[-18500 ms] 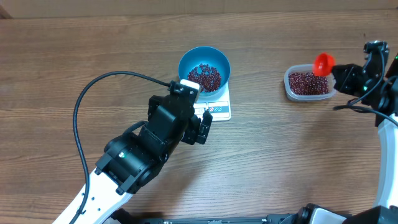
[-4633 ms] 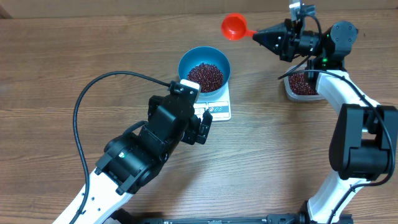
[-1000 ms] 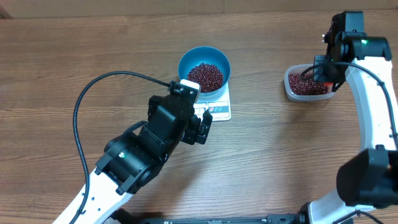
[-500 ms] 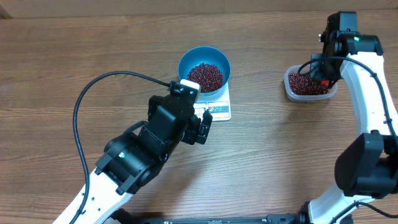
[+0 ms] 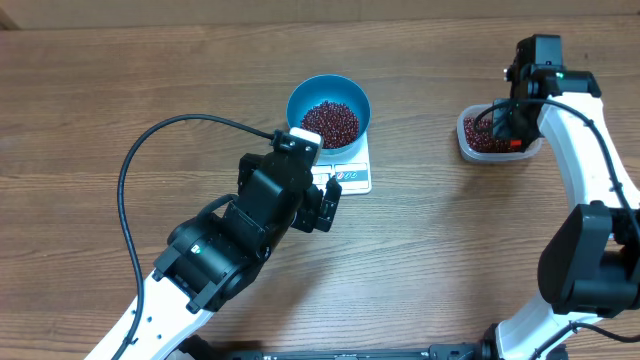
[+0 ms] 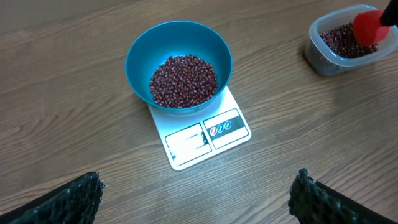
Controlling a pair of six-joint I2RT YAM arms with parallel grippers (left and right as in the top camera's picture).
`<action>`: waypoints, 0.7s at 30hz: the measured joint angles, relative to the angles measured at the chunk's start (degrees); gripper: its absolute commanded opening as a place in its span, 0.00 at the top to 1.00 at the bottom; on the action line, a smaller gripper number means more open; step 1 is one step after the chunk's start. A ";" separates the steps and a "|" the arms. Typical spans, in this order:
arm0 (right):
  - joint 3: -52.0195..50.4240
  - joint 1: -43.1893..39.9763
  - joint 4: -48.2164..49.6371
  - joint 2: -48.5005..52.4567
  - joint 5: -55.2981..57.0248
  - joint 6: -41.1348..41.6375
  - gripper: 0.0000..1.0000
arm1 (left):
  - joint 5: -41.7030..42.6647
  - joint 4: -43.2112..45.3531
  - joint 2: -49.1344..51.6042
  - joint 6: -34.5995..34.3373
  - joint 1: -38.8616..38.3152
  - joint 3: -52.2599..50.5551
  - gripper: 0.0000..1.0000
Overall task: Scoop item into bowl and weigh 150g on scale
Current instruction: 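Lower the red scoop into the bean tub with the right gripper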
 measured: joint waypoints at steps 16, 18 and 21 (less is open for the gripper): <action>-5.22 -0.09 4.20 0.07 -7.37 -1.97 0.96 | -0.02 0.00 0.00 0.00 0.00 0.00 0.01; -5.33 -0.17 4.35 0.07 -8.94 -2.36 0.96 | -0.02 0.00 0.00 0.00 0.00 0.00 0.01; -5.42 -0.24 4.42 0.07 -10.99 -3.08 0.96 | -0.02 0.00 0.00 0.00 0.00 0.00 0.01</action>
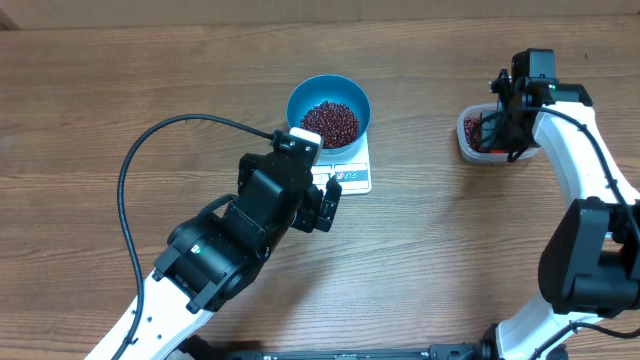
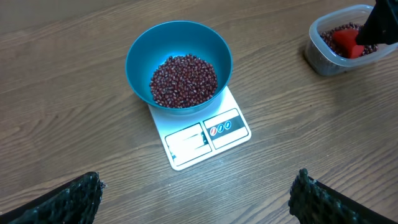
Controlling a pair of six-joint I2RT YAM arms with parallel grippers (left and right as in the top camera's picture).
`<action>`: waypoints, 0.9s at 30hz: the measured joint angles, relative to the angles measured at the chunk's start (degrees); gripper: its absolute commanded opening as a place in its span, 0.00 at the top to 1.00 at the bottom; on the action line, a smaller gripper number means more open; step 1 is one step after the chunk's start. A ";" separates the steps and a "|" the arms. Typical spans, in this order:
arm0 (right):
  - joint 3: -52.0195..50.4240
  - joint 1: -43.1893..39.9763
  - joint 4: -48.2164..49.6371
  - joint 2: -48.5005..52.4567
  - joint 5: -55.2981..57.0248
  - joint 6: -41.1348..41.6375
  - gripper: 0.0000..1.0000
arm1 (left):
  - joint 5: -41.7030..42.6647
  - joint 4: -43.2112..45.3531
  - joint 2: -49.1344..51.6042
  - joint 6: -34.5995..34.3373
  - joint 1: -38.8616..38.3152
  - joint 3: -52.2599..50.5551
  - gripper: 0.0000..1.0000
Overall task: Scoop item into bowl and weigh 150g on scale
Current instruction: 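Lower the red scoop into the bean tub with the right gripper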
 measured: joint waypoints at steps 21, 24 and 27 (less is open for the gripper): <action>-0.04 -2.29 -0.24 0.02 -11.13 -2.99 0.96 | 0.02 0.00 0.00 0.00 0.00 0.00 0.01; -0.04 -4.24 -0.39 0.02 -13.88 -3.04 0.96 | 0.00 0.00 0.00 0.00 0.00 0.00 0.01; -0.07 -6.95 -0.92 0.02 -18.18 -3.63 0.96 | 0.00 0.00 0.00 0.00 0.00 0.00 0.01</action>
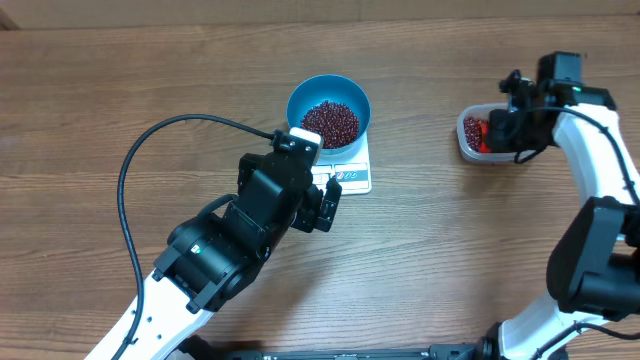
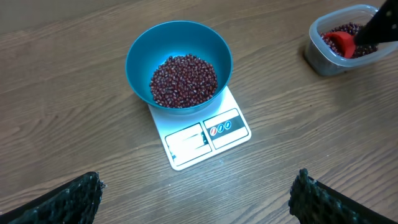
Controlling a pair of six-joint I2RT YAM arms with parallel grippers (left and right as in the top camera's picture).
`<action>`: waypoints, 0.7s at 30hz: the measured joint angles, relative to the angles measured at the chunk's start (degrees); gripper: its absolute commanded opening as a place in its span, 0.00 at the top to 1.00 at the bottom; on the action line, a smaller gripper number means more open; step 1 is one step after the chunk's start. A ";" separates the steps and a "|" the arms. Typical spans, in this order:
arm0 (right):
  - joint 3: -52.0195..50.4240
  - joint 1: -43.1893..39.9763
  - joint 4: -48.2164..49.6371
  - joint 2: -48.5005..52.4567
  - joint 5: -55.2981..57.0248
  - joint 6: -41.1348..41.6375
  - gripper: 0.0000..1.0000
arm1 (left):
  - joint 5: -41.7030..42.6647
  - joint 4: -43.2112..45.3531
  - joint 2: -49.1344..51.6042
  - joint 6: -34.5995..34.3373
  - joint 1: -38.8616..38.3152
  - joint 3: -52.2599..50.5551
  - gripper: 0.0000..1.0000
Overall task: Scoop item into bowl and weigh 150g on scale
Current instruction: 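Lower the red scoop into the bean tub with the right gripper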
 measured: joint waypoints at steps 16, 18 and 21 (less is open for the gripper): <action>-1.38 -5.42 0.07 0.33 -9.55 -0.85 0.96 | 0.02 0.00 0.00 0.00 0.00 0.00 0.00; -1.38 -5.42 0.09 0.42 -9.75 -0.85 0.96 | 0.00 0.00 0.00 0.00 0.00 0.00 0.01; -1.38 -5.42 0.33 0.52 -10.56 -0.85 0.96 | 0.02 0.00 0.00 0.00 0.00 0.00 0.01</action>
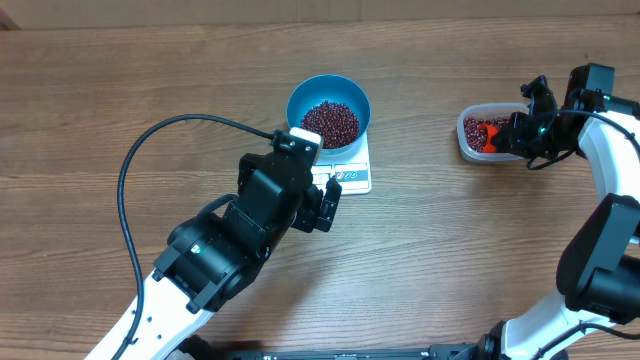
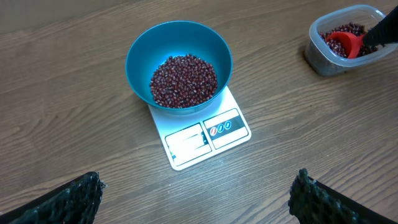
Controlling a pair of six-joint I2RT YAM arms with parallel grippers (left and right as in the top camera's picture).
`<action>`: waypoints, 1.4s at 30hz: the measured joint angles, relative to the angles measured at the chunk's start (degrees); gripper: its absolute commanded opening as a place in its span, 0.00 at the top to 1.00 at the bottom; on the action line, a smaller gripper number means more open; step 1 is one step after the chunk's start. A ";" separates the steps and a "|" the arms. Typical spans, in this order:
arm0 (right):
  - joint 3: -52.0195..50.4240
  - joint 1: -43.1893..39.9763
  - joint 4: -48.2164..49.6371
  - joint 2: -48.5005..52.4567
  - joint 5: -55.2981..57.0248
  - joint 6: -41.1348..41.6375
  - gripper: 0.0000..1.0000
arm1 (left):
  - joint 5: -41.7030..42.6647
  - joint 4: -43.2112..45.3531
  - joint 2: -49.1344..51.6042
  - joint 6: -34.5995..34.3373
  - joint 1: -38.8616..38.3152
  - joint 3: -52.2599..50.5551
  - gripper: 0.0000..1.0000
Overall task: Scoop item into bowl and weigh 150g on scale
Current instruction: 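Lower the red scoop into the bean tub with the right gripper, then lift the filled scoop out of the tub with the right gripper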
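A blue bowl (image 2: 134,55) holding red beans (image 2: 184,79) stands on the white scale (image 2: 205,137). Off to the right is a clear container (image 1: 467,143) of beans, with a red scoop (image 2: 344,42) resting inside it. My right gripper (image 1: 519,134) is at the container's right edge, shut on the scoop's handle. My left gripper (image 2: 193,205) hovers open over bare table just in front of the scale, nothing between its fingers (image 2: 68,199). The scale's display cannot be read.
A black cable (image 1: 150,140) loops over the table to the left of the left arm. Wooden tabletop (image 1: 440,240) lies between the scale and the container.
My right gripper has moved further right, off the container's right side. The scoop still lies in the container's beans. The left arm, bowl and scale have not moved.
First my right gripper held the red scoop over the container. Then the scoop was down in the beans. After that the gripper stood at the container's right side, and now beyond its right edge, with the scoop head staying inside. The bowl's beans look unchanged.
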 measured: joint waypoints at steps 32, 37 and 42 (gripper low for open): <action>0.00 -1.97 0.28 0.17 -6.23 0.02 0.96 | -0.02 0.00 0.00 0.00 0.00 0.00 0.01; 0.00 -2.27 0.63 0.20 -7.26 0.00 0.96 | -0.02 0.00 0.00 0.00 0.00 0.00 0.01; 0.00 -2.78 0.66 0.17 -7.89 0.00 0.96 | -0.02 0.00 0.00 0.00 0.00 0.00 0.01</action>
